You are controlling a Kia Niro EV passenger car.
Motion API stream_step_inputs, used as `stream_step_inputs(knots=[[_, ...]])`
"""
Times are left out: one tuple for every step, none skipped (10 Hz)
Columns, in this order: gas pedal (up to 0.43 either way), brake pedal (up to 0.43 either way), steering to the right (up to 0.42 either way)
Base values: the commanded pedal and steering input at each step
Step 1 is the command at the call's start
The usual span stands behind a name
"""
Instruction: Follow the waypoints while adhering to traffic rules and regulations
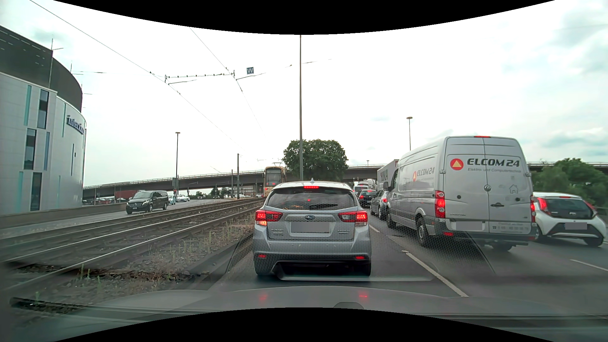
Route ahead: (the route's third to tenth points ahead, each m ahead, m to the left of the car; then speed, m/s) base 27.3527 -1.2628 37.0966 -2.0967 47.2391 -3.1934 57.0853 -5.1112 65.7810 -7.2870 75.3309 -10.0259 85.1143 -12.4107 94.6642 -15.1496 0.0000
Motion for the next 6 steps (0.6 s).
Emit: stream_step_inputs(knots=[[0.0,0.232,-0.007],[0.0,0.232,-0.008],[0.0,0.232,-0.008],[0.0,0.232,-0.007],[0.0,0.232,-0.008],[0.0,0.232,-0.007]])
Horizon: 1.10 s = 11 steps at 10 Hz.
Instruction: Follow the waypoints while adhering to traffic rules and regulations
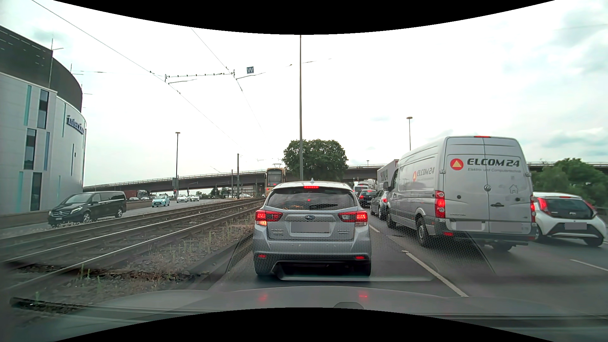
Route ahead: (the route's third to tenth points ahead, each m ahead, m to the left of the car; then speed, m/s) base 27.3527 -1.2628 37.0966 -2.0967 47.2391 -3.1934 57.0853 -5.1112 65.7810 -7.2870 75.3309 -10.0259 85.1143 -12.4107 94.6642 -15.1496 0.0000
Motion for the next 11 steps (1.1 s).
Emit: stream_step_inputs(knots=[[0.0,0.232,-0.007],[0.0,0.232,-0.008],[0.0,0.232,-0.008],[0.0,0.232,-0.007],[0.0,0.232,-0.008],[0.0,0.232,-0.007],[0.0,0.232,-0.008],[0.0,0.232,-0.007],[0.0,0.232,-0.008],[0.0,0.232,-0.007],[0.0,0.232,-0.008]])
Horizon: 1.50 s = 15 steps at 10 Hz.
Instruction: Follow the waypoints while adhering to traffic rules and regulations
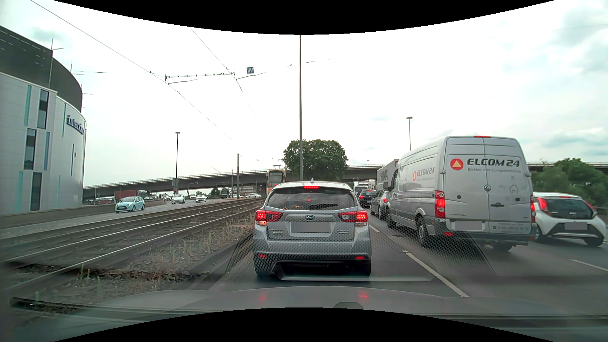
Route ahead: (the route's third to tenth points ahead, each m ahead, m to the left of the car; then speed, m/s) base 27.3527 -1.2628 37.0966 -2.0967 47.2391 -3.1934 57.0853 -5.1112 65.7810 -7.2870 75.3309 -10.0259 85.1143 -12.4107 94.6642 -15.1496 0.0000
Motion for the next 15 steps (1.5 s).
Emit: stream_step_inputs(knots=[[0.0,0.232,-0.008],[0.0,0.232,-0.007],[0.0,0.232,-0.007],[0.0,0.232,-0.008],[0.0,0.232,-0.008],[0.0,0.232,-0.008],[0.0,0.232,-0.008],[0.0,0.232,-0.008],[0.0,0.232,-0.008],[0.0,0.232,-0.008],[0.0,0.232,-0.007],[0.0,0.232,-0.008],[0.0,0.232,-0.008],[0.0,0.232,-0.008],[0.0,0.232,-0.008]])
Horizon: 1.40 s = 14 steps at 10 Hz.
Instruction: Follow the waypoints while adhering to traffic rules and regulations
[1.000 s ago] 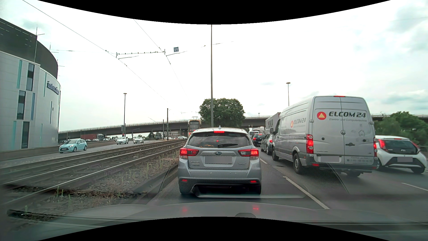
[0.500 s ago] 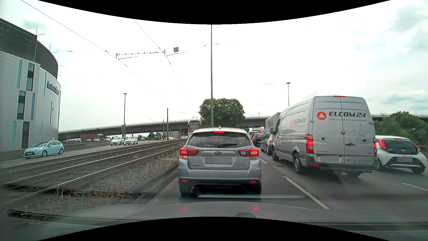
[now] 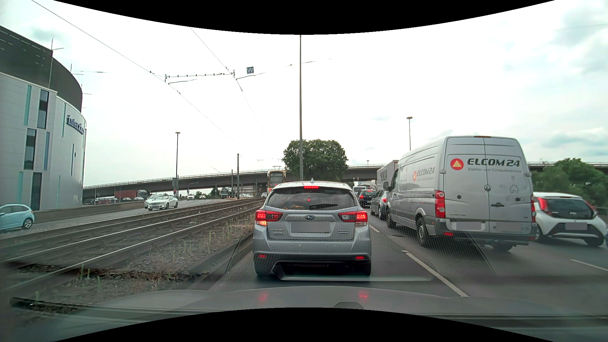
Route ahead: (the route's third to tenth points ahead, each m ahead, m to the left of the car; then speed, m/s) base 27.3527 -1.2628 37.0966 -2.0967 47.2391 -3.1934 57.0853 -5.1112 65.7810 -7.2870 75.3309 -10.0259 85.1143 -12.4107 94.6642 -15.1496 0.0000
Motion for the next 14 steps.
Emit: stream_step_inputs(knots=[[0.0,0.232,-0.007],[0.0,0.232,-0.007],[0.0,0.232,-0.008],[0.0,0.232,-0.007],[0.0,0.232,-0.008],[0.0,0.232,-0.008],[0.0,0.232,-0.008],[0.0,0.232,-0.007],[0.0,0.232,-0.008],[0.0,0.232,-0.008],[0.0,0.232,-0.007],[0.0,0.232,-0.007],[0.0,0.232,-0.008],[0.0,0.232,-0.007]])
